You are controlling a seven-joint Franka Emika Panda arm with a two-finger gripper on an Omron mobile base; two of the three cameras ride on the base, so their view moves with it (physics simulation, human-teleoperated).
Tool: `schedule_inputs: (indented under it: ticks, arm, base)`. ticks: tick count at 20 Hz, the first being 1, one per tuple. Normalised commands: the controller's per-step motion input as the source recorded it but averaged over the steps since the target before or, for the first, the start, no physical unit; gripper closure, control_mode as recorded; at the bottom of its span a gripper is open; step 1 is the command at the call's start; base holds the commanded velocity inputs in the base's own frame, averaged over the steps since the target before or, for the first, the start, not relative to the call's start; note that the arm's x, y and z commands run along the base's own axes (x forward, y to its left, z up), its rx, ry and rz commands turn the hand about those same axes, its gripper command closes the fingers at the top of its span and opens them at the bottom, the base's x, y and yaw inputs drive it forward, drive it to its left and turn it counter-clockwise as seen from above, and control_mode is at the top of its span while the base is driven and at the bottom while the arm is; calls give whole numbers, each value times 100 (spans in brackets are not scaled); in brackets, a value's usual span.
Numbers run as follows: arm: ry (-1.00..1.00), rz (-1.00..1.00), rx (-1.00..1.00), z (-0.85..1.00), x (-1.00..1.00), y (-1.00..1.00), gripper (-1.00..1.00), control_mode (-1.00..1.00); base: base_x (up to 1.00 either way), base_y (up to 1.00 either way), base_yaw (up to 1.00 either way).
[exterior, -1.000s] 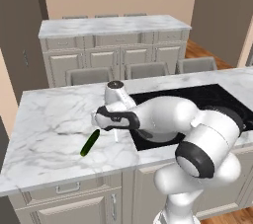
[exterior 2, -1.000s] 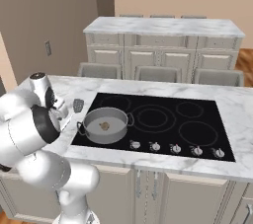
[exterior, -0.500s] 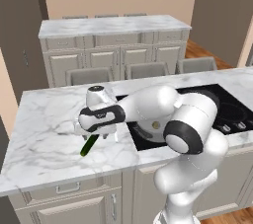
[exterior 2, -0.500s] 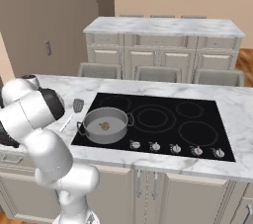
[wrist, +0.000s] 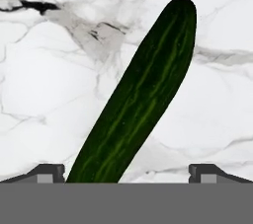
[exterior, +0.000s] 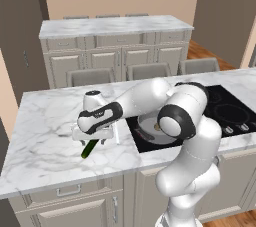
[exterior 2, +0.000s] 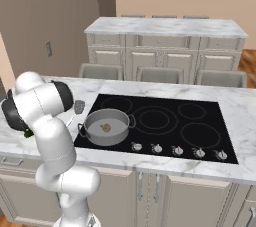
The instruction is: Put the cucumber and garlic in the pot. Retrieve the spatula and lightly stir the vegetables in the pot.
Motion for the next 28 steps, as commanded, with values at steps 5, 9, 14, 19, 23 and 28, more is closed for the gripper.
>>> schedule_inputs:
  ticks: [5, 9, 14, 19, 23, 28]
  arm:
    - [0, -9, -3, -17, 8, 11, -100, -100]
    - [0, -10, -4, -47, -1, 2, -100, -100]
    - [0, -4, -2, -25, -3, 1, -100, -100]
    - [0, 0, 0, 0, 0, 0, 100, -100]
    - [-4, 0, 0, 6, -18, -6, 100, -100]
    - [-14, 2, 0, 85, -55, -19, 100, -100]
  base:
    - [0, 0, 0]
    - [0, 0, 0]
    - [0, 0, 0]
    - [0, 0, 0]
    - [0, 0, 0]
    - [0, 0, 0]
